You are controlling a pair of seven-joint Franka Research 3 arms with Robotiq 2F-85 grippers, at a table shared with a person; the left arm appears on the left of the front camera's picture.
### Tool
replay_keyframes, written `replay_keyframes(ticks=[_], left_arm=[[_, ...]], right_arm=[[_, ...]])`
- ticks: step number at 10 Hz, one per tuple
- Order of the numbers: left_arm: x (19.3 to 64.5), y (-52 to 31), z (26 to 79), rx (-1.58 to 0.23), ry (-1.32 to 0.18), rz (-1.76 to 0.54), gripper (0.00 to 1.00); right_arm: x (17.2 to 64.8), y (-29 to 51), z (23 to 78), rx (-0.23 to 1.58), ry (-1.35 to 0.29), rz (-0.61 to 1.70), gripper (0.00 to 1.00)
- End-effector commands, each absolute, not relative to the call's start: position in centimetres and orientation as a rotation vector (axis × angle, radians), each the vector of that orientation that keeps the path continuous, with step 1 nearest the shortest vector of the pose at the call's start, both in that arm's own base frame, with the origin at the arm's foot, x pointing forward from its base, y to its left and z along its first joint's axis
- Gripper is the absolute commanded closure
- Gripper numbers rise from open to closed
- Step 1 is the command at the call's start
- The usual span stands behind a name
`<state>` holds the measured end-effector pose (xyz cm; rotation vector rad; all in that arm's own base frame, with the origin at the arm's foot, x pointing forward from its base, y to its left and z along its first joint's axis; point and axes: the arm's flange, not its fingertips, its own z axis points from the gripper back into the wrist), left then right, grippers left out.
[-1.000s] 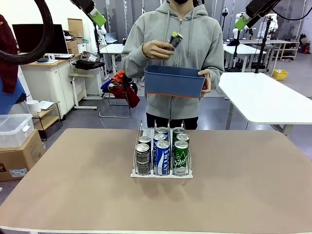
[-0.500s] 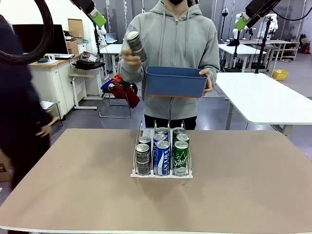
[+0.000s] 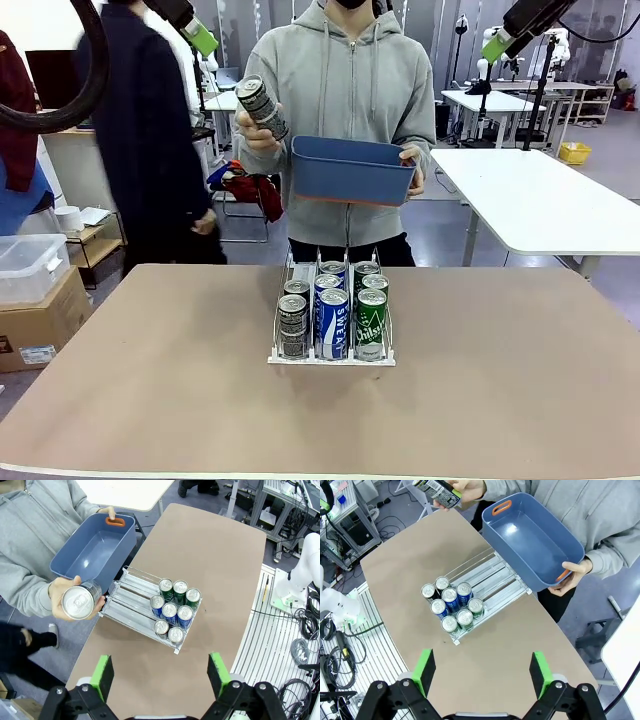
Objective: Fill the beverage cans into the dispenser.
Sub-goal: Pick up the Pepsi coke handed by the human.
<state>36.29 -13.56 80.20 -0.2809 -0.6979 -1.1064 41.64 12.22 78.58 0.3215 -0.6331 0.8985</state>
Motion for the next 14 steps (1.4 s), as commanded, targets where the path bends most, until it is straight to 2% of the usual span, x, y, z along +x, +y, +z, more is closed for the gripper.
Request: replay_keyframes(ticks=[1,11,14], left_arm=[[36.24,-13.25,80.16,-0.297,-0.696,-1.118,0.0],[36.24,-13.25,80.16,-0.297,-0.696,-1.118,0.0],[37.04,-12.99,79.34,-0.227,-0.699,-1.083,0.0]], right_arm=[[41.5,12.12,78.54,0.326,-0.634,0.901,0.0],[41.5,12.12,78.54,0.326,-0.634,0.901,0.0],[41.5,12.12,78.54,0.326,-0.634,0.901,0.0]])
